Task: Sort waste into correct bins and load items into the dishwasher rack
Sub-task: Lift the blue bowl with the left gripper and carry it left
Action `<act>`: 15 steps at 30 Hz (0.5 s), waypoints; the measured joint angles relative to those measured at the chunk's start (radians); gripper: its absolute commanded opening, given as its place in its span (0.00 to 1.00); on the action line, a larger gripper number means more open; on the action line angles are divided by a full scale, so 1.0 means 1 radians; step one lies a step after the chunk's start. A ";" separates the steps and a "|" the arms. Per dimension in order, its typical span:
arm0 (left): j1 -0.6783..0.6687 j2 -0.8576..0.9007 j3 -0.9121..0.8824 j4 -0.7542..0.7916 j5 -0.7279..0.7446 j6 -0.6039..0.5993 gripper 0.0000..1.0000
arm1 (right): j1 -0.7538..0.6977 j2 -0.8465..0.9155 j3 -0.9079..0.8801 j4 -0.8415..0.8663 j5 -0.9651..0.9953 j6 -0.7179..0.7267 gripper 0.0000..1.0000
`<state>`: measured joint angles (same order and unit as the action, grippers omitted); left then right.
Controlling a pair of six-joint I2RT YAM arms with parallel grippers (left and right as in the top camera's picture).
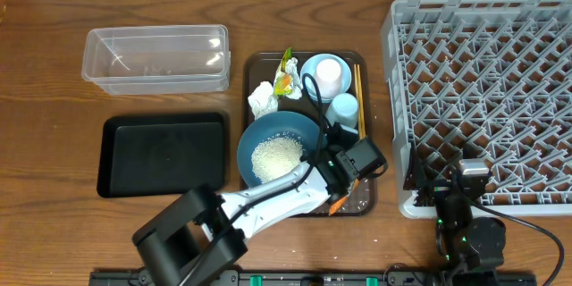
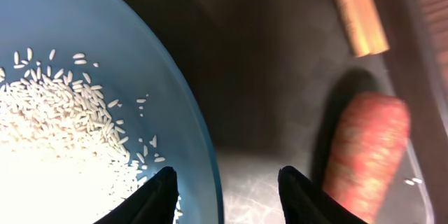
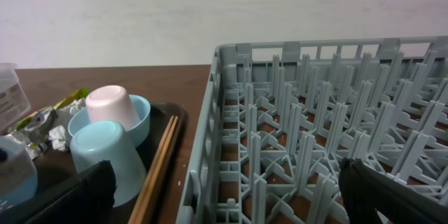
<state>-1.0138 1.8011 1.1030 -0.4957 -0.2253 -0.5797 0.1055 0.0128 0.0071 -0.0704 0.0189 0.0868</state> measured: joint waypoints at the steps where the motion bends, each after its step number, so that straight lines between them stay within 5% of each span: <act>1: 0.000 0.010 0.000 0.001 -0.003 0.000 0.48 | 0.000 0.000 0.000 0.000 0.000 0.000 0.99; 13: 0.000 0.065 0.000 0.010 -0.034 -0.001 0.26 | 0.000 0.000 0.000 0.000 0.000 0.000 0.99; 15: 0.000 0.065 0.000 0.011 -0.038 -0.006 0.13 | 0.000 0.000 0.000 0.000 0.000 0.000 0.99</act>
<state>-1.0138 1.8660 1.1030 -0.4847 -0.2634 -0.5858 0.1055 0.0128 0.0067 -0.0704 0.0189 0.0864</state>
